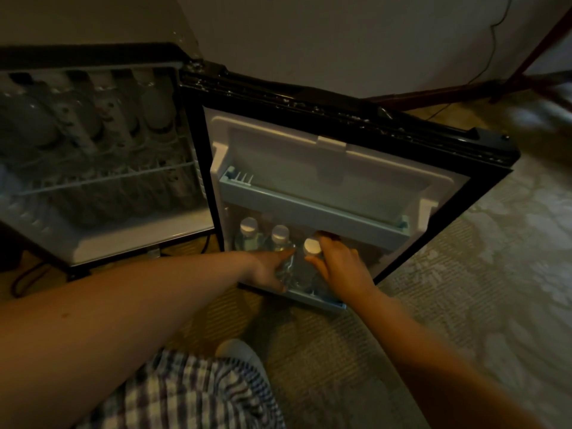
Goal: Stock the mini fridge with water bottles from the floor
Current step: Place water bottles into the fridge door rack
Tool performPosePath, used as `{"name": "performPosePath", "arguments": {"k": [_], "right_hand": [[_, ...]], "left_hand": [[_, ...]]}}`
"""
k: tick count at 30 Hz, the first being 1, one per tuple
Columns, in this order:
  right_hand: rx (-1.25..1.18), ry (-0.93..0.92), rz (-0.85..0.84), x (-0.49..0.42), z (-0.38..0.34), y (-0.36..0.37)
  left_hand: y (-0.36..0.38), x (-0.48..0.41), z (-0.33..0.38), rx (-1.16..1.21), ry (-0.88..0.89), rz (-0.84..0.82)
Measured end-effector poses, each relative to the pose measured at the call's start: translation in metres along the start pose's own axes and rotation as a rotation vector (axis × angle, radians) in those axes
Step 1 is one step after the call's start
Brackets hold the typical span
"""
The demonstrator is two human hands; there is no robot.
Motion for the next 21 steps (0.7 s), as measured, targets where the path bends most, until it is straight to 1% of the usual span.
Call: {"name": "performPosePath", "arguments": {"k": [7,11,13,15,17,19,21], "right_hand": [[-0.049,-0.036,-0.067,-0.006,-0.004,0.015],[-0.119,0.007,-0.064,-0.011,0.0,0.018],[-0.13,0.02,-0.09,-0.013,0.001,0.02],[-0.099,0.025,-0.098,-0.013,0.003,0.019],[-0.072,0.045,-0.083,-0.006,0.007,0.013],[-0.03,0.047,-0.064,0.004,0.012,0.007],[0.01,0.013,-0.047,0.02,0.014,-0.001]], "left_hand": [[0.006,-0.004,-0.011,0.019,-0.01,-0.043],[0.007,-0.004,-0.01,0.018,0.009,-0.046],[0.006,-0.004,-0.009,0.012,0.007,-0.046],[0.002,-0.001,-0.004,-0.034,-0.001,-0.026],[-0.004,0.005,0.002,-0.129,-0.001,0.004],[-0.011,0.013,0.01,-0.239,-0.016,-0.002],[-0.018,0.024,0.023,-0.295,-0.03,-0.024]]}}
Point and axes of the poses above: each hand's wrist, its own x-axis away from the middle knuckle, its own y-axis out of the palm, z = x × y, the point moved 6 cm from there along -x, towards the middle knuckle, and after that the axes turned 14 degrees about x, right-handed, at the moved point
